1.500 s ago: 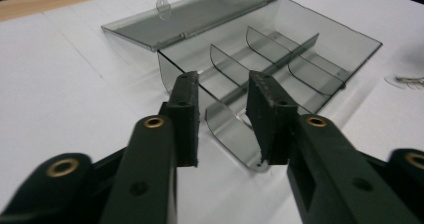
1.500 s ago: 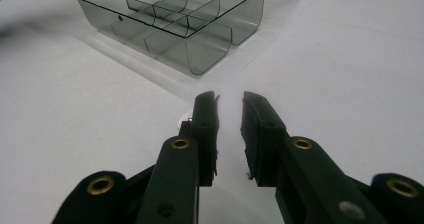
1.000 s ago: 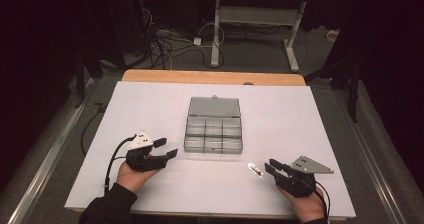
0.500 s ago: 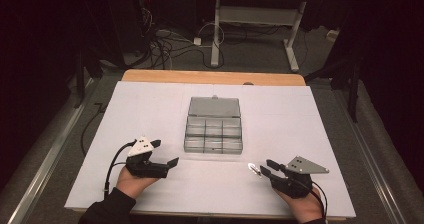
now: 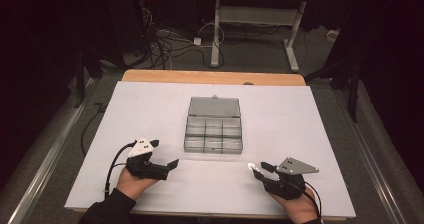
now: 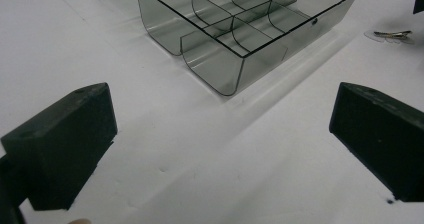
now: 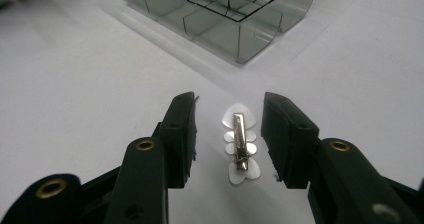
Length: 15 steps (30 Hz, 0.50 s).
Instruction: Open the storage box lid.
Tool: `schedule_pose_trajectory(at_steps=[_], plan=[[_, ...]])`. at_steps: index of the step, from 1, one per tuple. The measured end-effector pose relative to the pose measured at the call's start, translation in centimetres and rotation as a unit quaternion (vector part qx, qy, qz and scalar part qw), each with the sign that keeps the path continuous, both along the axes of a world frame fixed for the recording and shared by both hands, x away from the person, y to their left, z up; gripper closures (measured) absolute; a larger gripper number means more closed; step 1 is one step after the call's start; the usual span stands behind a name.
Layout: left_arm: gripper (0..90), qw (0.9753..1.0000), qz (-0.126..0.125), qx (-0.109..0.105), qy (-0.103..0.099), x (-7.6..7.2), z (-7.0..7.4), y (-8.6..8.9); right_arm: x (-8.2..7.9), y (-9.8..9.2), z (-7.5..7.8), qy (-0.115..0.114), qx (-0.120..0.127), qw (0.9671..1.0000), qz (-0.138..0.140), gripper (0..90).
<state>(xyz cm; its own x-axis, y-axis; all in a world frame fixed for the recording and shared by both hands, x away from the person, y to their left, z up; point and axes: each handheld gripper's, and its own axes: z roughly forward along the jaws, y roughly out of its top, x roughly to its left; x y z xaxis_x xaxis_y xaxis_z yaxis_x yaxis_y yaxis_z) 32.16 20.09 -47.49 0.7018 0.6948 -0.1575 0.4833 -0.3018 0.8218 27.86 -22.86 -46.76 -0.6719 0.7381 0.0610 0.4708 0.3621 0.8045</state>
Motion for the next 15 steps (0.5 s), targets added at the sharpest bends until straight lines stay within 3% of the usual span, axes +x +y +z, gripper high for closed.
schedule_pose_trajectory(at_steps=[8,15], plan=[[0.0,1.0,0.0,-0.001,0.006,0.2,-0.25,0.0,0.19,0.66,-0.5,0.015,-0.022,0.9997,0.001,60.1],[0.0,1.0,0.0,-0.002,0.008,0.22,-0.36,0.05,0.58,0.49,-0.66,0.028,-0.025,0.9991,-0.018,60.1]])
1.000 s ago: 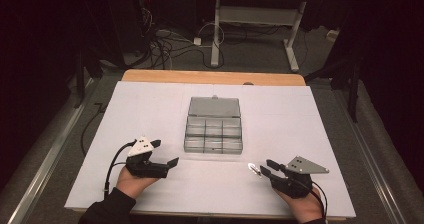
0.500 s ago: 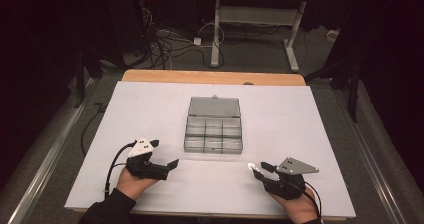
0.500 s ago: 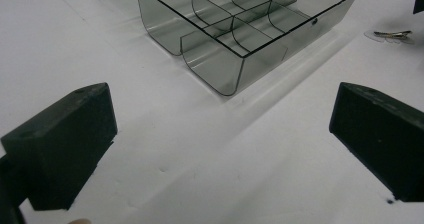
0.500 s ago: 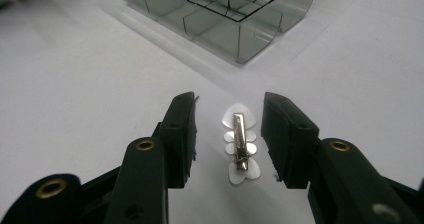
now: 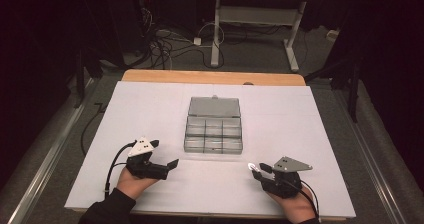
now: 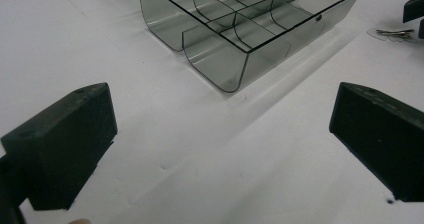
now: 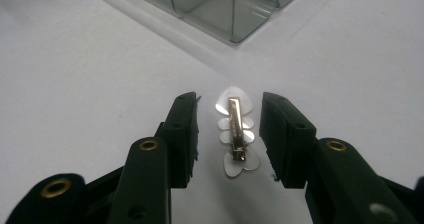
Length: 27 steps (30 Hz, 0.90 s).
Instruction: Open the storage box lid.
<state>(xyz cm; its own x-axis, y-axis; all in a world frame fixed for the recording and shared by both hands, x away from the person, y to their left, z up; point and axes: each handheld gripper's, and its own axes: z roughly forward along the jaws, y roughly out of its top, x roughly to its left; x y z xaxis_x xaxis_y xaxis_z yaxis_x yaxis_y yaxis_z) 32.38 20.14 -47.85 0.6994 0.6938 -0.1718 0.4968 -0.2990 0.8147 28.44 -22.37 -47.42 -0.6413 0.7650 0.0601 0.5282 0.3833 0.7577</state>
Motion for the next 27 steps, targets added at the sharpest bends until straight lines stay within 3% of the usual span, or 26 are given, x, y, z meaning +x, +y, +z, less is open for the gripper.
schedule_pose_trajectory(at_steps=[8,12,20,27], plan=[[0.0,1.0,-0.005,0.001,0.003,0.08,-0.06,-0.01,0.34,-0.52,0.17,0.004,0.0,0.9997,-0.025,65.7],[0.0,1.0,-0.003,-0.002,0.003,0.09,0.02,0.18,0.47,-0.77,0.13,0.014,0.011,0.9995,-0.026,65.6],[0.0,1.0,-0.009,-0.001,0.004,0.09,-0.03,0.09,0.47,-0.87,0.21,0.015,0.015,0.9997,-0.008,77.6],[0.0,1.0,-0.007,-0.003,0.003,0.07,0.0,0.13,0.56,-0.55,-0.02,0.019,0.001,0.9998,0.007,80.4]])
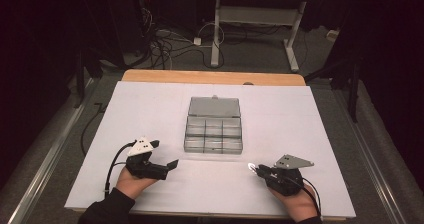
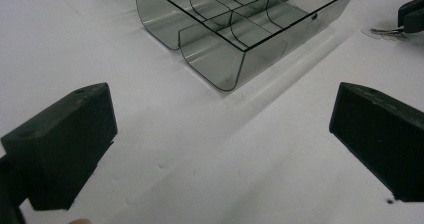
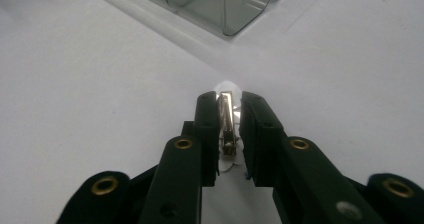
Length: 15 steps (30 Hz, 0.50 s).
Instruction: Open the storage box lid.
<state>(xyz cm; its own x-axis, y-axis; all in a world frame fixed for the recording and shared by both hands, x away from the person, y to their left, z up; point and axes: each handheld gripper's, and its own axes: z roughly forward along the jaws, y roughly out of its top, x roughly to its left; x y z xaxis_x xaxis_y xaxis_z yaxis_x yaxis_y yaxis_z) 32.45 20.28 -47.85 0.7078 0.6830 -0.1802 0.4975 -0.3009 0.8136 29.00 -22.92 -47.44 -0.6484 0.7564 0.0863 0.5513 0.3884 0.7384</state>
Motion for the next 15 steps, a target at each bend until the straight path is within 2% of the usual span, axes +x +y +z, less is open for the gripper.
schedule_pose_trajectory(at_steps=[15], plan=[[0.0,1.0,0.0,0.002,0.001,0.06,-0.03,0.04,0.13,0.38,-0.42,0.002,-0.021,0.9998,0.004,82.0]])
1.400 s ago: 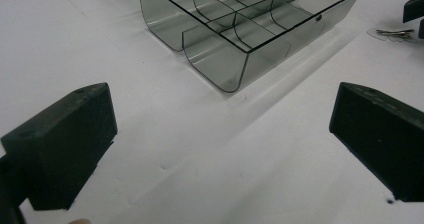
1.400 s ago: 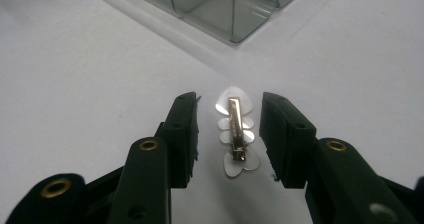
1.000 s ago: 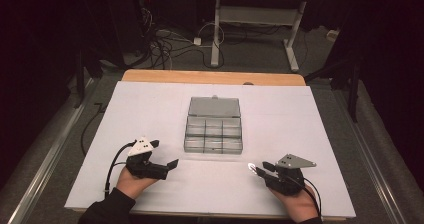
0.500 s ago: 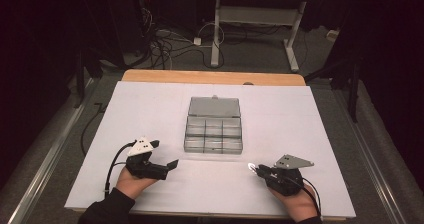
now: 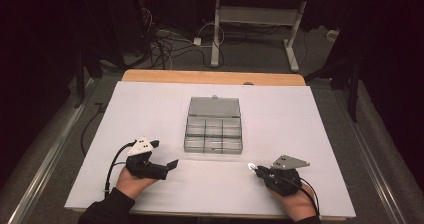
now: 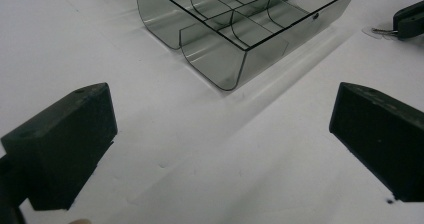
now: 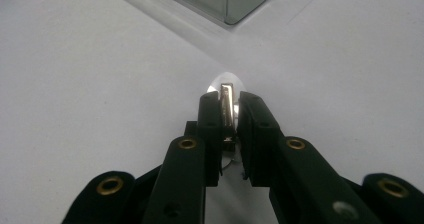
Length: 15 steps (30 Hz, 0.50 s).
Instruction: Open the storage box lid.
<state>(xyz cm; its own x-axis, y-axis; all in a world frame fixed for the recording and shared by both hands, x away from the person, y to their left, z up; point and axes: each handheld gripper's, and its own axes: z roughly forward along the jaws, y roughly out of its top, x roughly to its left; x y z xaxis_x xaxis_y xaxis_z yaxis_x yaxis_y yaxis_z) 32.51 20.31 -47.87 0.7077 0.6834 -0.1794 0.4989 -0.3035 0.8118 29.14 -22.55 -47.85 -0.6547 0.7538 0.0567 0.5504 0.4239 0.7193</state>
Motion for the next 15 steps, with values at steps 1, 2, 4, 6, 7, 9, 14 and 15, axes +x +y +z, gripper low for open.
schedule_pose_trajectory(at_steps=[1,2,4,6,7,9,14,15], plan=[[0.0,1.0,-0.001,0.0,0.0,-0.01,0.0,-0.02,0.04,-0.01,-0.01,-0.002,-0.002,1.0,0.002,82.0],[0.0,1.0,-0.001,0.0,-0.001,-0.03,0.0,-0.05,0.05,-0.01,-0.01,-0.001,-0.002,1.0,0.002,82.1],[0.0,1.0,-0.002,-0.001,-0.001,-0.03,0.0,-0.08,0.06,-0.02,-0.01,-0.001,-0.002,1.0,0.003,82.1],[0.0,1.0,-0.002,0.001,0.0,-0.06,-0.02,-0.09,0.05,0.0,-0.01,-0.002,-0.004,1.0,0.004,82.1],[0.0,1.0,-0.001,0.001,0.001,-0.07,-0.02,-0.1,0.03,0.02,-0.01,-0.002,-0.004,1.0,0.004,82.2],[0.0,1.0,0.003,0.001,-0.001,-0.13,0.01,-0.13,0.02,0.03,-0.01,-0.002,-0.005,1.0,0.005,82.1],[0.0,1.0,0.005,0.003,-0.003,-0.18,0.04,-0.18,-0.02,0.1,-0.02,-0.007,-0.009,0.9999,0.008,81.1],[0.0,1.0,0.005,0.003,-0.004,-0.17,0.03,-0.21,-0.02,0.11,-0.02,-0.008,-0.01,0.9999,0.009,81.0]])
